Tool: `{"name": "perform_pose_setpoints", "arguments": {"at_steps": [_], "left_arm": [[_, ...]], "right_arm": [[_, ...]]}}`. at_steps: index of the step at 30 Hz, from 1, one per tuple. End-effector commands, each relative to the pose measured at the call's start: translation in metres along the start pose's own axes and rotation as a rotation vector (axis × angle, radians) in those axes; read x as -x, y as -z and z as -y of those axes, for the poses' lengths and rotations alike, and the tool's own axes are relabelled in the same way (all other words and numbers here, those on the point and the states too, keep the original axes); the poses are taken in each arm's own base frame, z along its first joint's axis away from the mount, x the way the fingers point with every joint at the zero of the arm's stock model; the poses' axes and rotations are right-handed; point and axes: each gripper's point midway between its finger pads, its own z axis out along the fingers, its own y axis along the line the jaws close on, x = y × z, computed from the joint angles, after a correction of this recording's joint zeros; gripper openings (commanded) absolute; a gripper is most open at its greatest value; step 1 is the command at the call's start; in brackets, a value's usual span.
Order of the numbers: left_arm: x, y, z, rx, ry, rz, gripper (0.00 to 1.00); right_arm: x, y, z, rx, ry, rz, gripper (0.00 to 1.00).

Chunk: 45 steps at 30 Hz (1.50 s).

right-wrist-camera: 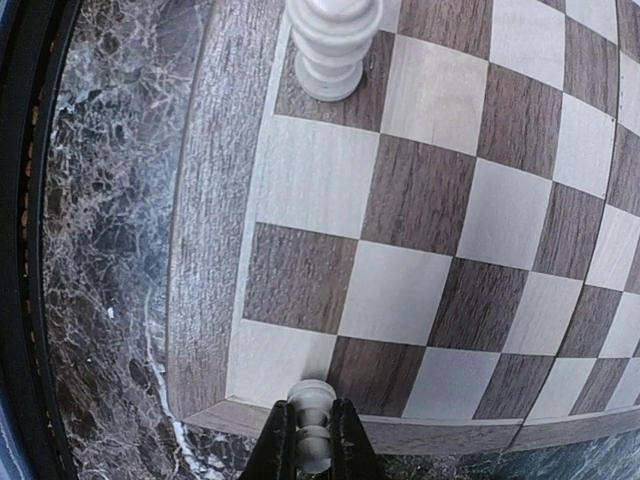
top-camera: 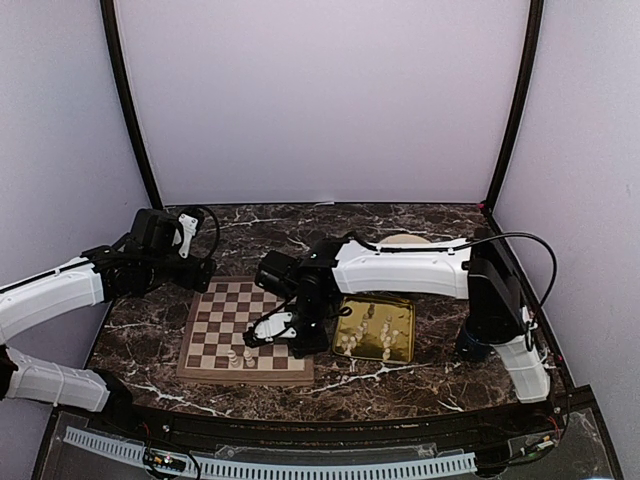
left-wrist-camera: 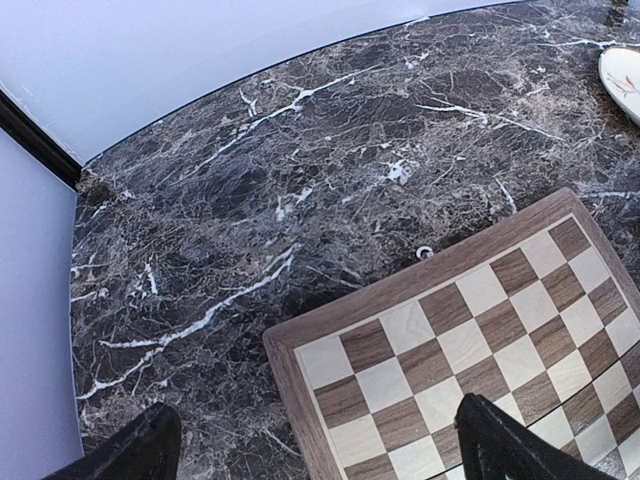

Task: Set up the chess pieces on the board
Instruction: Place the pawn at h2.

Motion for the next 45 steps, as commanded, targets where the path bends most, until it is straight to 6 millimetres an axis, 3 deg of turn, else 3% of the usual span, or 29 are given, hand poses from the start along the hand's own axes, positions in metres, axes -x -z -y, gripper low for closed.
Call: {"name": "perform_pose_setpoints", "arguments": {"at_steps": [1,6,12,24,27,31,36,40,45], "left_arm": [[0.013,0.006,-0.002,-0.008,0.005,0.029,0.99],[0.013,0.006,-0.001,-0.011,0.003,0.03,0.99],[0.012,0.005,0.0,-0.018,0.001,0.028,0.99],[0.011,0.004,0.001,-0.022,0.008,0.021,0.99],[0.017,0.005,0.001,-0.042,0.035,0.026,0.99],[0.055,0.027,0.001,-0.085,0.042,0.039,0.99],[0.089,0.056,0.017,-0.229,0.07,0.046,0.99],[0.094,0.06,0.02,-0.253,0.066,0.086,0.99],[0.066,0.034,0.037,-0.299,0.04,0.071,0.99]], "right_arm": [[0.005,-0.007,0.008,-0.031,0.012,-0.008,0.05],[0.006,-0.013,0.014,-0.05,0.006,-0.019,0.07],[-0.001,-0.019,0.018,-0.072,-0.001,-0.042,0.16],[0.001,-0.016,0.02,-0.085,-0.012,-0.031,0.25],[0.009,0.004,0.024,-0.12,-0.008,-0.002,0.32],[0.018,0.049,0.033,-0.185,-0.023,0.097,0.46],[0.007,0.096,0.034,-0.194,-0.053,0.187,0.49],[-0.023,0.116,0.034,-0.197,-0.101,0.214,0.49],[-0.073,0.117,0.034,-0.187,-0.213,0.228,0.49]]}}
